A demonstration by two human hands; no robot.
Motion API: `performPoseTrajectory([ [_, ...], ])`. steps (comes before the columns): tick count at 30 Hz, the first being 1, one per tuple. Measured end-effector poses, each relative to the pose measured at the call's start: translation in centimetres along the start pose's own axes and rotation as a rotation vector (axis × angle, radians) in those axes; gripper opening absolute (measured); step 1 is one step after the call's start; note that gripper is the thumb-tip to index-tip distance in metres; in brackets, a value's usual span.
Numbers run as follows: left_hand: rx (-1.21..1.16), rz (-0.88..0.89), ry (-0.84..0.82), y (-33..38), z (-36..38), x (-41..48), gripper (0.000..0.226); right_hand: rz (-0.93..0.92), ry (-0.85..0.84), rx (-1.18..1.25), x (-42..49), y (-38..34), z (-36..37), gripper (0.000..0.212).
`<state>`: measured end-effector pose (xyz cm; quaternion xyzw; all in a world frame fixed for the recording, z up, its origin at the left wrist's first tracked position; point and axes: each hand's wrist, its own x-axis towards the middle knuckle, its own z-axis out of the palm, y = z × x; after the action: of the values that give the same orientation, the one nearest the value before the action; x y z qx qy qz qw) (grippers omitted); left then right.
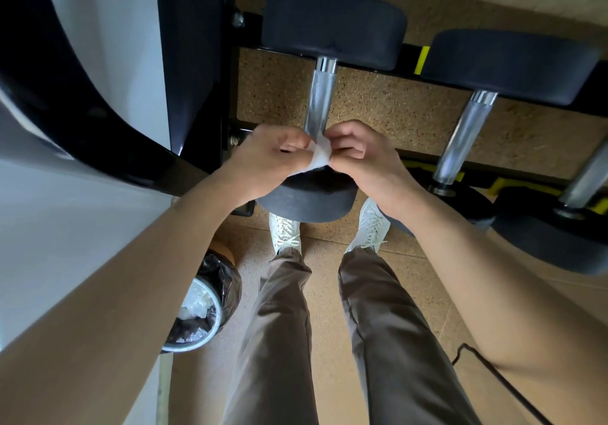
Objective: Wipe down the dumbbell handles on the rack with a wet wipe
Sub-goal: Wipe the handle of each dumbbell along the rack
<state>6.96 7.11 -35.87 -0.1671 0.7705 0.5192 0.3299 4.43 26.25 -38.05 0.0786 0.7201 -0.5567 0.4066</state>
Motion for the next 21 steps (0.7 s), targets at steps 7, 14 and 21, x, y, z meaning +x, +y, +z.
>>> performPoseTrajectory([
  [7, -0.047, 0.088, 0.297, 0.2, 1.6, 1.3, 0.015, 0.099, 0.185, 0.503, -0.6, -1.6, 0.5, 0.014],
  [14, 0.274, -0.066, 0.306, -1.0, 2.2, 1.8, 0.027, 0.040, 0.542, 0.404, 5.3, -3.8, 1.7, 0.025],
  [21, 0.175, -0.113, 0.394, -1.4, 2.7, 1.8, 0.026, -0.143, 0.496, 0.091, 4.8, -1.3, 2.6, 0.021],
])
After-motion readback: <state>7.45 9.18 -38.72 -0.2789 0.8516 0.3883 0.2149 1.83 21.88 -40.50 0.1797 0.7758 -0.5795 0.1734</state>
